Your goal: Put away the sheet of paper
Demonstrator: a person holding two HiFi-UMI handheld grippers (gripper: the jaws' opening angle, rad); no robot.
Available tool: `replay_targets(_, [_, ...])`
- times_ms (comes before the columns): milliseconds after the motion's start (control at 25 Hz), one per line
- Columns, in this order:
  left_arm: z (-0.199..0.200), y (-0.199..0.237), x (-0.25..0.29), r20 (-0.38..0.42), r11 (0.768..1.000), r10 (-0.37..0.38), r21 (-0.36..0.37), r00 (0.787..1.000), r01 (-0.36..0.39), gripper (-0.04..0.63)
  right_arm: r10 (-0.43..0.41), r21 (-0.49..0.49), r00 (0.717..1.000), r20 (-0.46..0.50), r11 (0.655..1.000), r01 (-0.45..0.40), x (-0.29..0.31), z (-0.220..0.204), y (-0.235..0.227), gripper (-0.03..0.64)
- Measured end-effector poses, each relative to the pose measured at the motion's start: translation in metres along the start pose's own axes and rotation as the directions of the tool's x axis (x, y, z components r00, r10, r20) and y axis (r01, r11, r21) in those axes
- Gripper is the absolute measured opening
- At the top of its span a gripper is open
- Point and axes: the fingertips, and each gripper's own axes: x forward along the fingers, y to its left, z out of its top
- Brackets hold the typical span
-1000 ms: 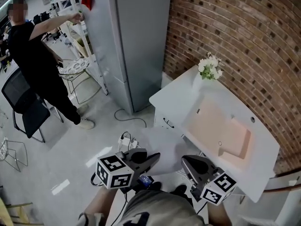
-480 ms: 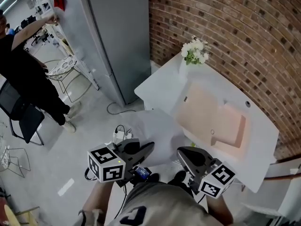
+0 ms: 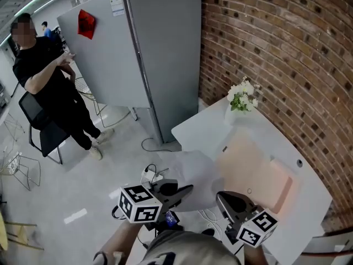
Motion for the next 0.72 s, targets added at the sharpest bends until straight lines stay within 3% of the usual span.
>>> replay_targets(400, [-0.004,-0.015,0.010,0.049,0.989,0.144,-0.044,0.988,-0.142,0.014,0.142,-0.022,0.989,-0.049,0.989,-0.143,-0.016,0.003,-0.014,0.024])
replay_targets(720, [-0.007,-0.031,0.029,0.032,0.981,0.189,-0.046,0.981,-0.187,0.014,0.171,0.006,0.983,-0.066,0.985,-0.171,-0.043,-0.002,-0.029,0.024])
